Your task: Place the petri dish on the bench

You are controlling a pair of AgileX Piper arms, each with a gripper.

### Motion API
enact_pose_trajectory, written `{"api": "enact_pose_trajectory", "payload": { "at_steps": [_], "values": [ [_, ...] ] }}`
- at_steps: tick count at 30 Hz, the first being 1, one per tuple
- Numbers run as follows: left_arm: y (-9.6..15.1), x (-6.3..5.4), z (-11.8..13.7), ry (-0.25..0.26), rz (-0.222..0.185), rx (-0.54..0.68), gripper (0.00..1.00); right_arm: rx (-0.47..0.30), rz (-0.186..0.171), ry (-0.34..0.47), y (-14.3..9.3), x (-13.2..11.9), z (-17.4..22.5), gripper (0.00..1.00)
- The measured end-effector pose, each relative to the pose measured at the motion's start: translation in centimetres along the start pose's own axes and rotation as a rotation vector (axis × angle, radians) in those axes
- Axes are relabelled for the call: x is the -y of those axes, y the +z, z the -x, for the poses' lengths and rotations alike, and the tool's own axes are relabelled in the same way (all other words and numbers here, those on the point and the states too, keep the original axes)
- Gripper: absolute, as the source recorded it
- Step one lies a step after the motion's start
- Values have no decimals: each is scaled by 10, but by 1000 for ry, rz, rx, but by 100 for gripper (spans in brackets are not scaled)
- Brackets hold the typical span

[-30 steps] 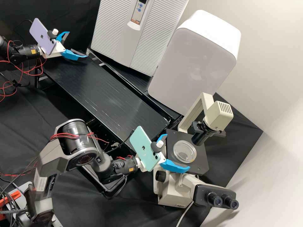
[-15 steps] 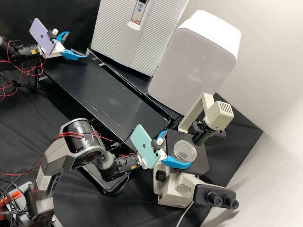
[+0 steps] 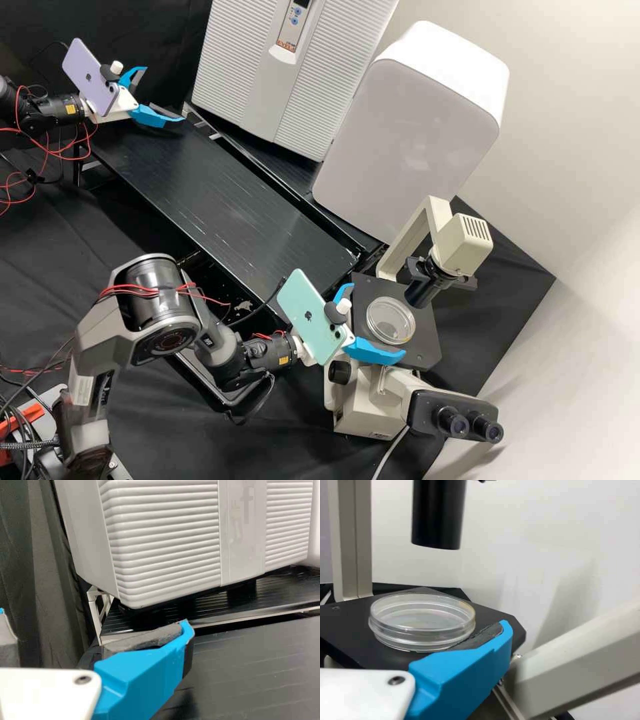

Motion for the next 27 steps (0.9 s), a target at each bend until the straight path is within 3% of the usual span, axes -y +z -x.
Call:
{"api": "enact_pose_trajectory", "payload": {
  "at_steps": [13, 27],
  "values": [
    [0, 0, 0, 0, 0, 0, 100, -1, -4, 0, -3, -4, -1, 100],
    [0, 0, 0, 0, 0, 0, 100, -51, 62, -35, 2, -10, -12, 100]
  ]
}}
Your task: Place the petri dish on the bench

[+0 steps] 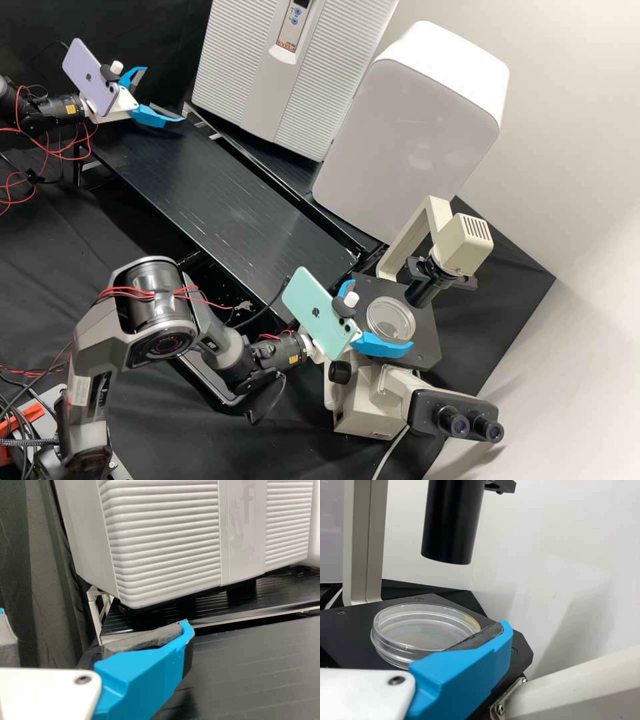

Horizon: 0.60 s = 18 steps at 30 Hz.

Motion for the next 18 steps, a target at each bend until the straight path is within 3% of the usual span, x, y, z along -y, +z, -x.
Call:
{"api": "enact_pose_trajectory", "payload": {
  "at_steps": [8, 14, 18],
  "values": [
    [0, 0, 0, 0, 0, 0, 100, -3, 0, -4, 3, -3, 0, 100],
    [0, 0, 0, 0, 0, 0, 100, 29, -47, 20, 7, -13, 6, 100],
    [0, 0, 0, 0, 0, 0, 100, 71, -112, 87, 13, -27, 11, 100]
  ]
}}
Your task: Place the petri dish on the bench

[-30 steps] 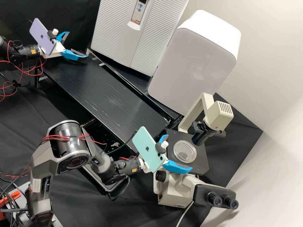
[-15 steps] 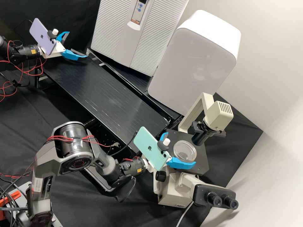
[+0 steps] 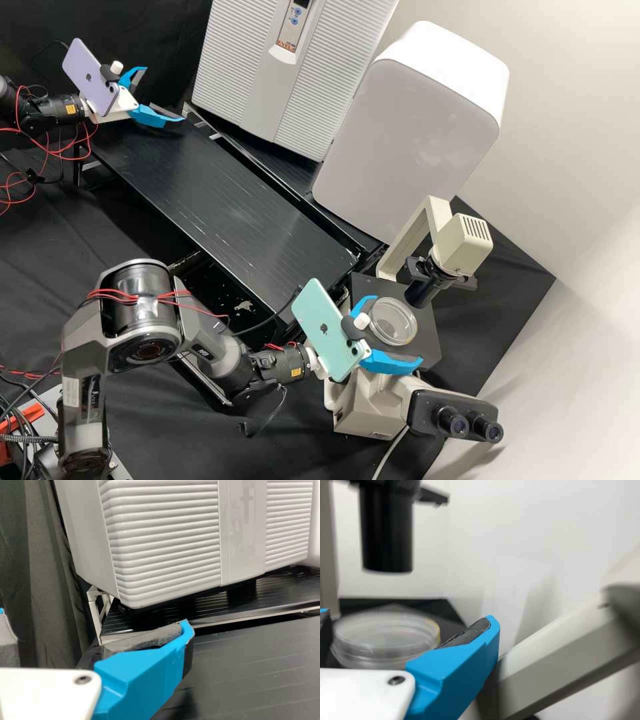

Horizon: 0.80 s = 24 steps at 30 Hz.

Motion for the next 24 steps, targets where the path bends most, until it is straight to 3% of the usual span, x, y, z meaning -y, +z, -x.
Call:
{"api": "enact_pose_trajectory", "payload": {
  "at_steps": [7, 24],
  "values": [
    [0, 0, 0, 0, 0, 0, 100, 1, -29, 22, 0, -7, 2, 100],
    [0, 0, 0, 0, 0, 0, 100, -3, -32, 16, -2, -5, 5, 100]
  ]
}}
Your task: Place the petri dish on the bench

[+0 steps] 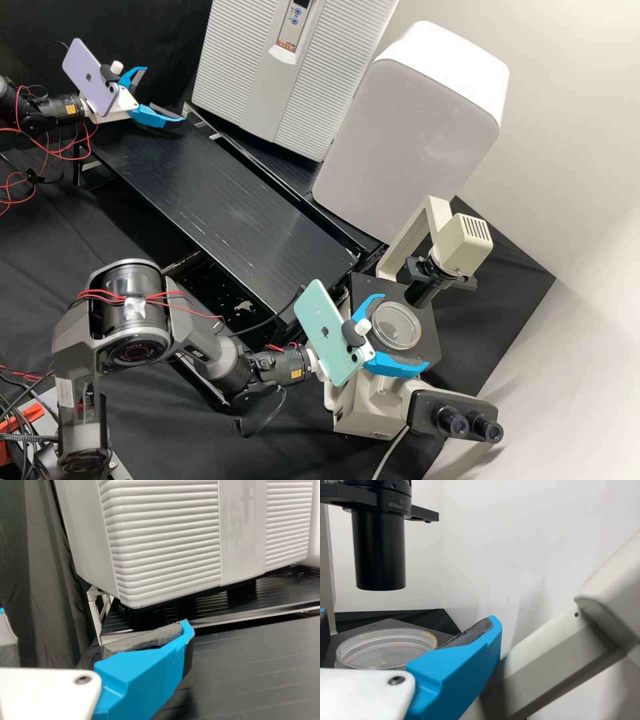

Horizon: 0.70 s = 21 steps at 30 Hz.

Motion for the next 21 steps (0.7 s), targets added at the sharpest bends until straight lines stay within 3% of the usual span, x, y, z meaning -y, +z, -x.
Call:
{"api": "enact_pose_trajectory", "payload": {
  "at_steps": [10, 21],
  "values": [
    [0, 0, 0, 0, 0, 0, 100, -21, -30, -8, -11, 8, 8, 100],
    [0, 0, 0, 0, 0, 0, 100, 0, -5, -56, -3, 26, 5, 100]
  ]
}}
